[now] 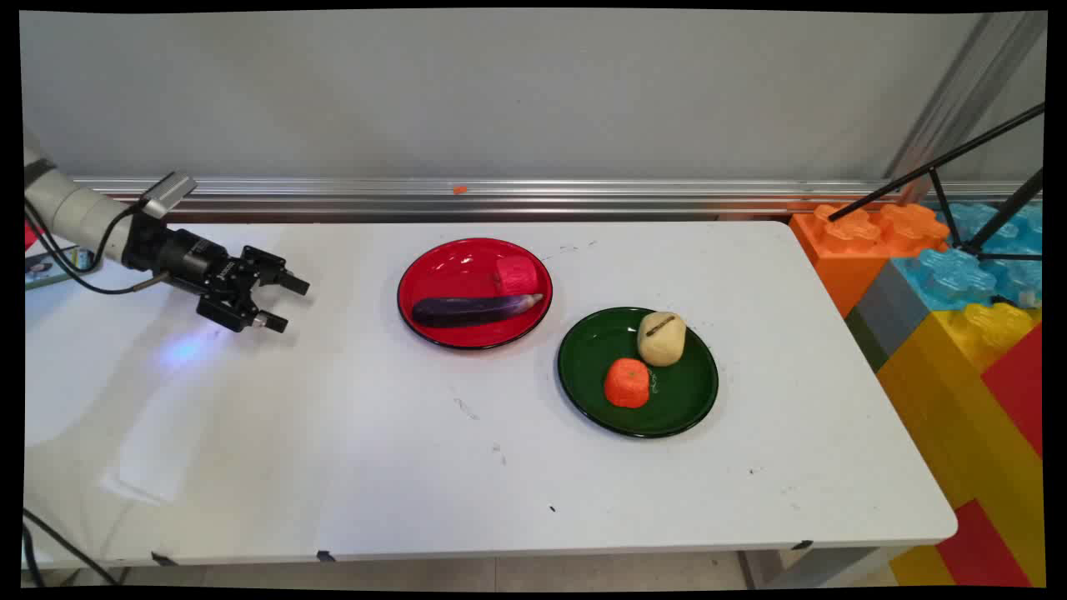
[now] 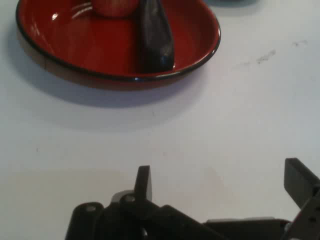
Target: Pick up the eggplant from the red plate
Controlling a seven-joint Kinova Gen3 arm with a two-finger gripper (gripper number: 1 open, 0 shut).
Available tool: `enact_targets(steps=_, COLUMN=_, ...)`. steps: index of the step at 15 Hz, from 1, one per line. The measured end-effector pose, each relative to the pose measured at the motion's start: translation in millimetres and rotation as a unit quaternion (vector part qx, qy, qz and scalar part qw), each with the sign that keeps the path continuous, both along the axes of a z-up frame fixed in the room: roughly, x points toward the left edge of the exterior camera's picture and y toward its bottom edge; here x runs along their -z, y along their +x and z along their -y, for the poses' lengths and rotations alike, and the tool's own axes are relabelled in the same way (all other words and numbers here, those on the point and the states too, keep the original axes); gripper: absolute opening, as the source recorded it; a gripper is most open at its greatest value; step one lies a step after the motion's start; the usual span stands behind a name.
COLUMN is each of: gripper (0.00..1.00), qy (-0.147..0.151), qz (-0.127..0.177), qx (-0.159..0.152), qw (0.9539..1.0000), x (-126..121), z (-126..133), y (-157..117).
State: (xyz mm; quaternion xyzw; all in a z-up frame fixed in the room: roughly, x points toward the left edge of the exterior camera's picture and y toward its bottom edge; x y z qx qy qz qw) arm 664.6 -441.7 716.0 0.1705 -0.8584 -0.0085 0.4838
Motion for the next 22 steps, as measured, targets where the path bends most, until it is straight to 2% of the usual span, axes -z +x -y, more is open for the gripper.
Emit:
enact_targets(steps=4, gripper=1.0, qy=-0.006, qz=-0.013, qx=0.006, qw=0.9999, x=-5, z=5, y=-12)
enact_targets(steps=12, gripper=1.0, qy=-0.026, qz=-0.046, qx=0.015, qw=0.9985, x=-18, z=26, y=-52)
enact_targets(steps=22, gripper=1.0, qy=-0.054, qz=-0.064, qx=0.03, qw=0.9961, x=-11, z=58, y=-104)
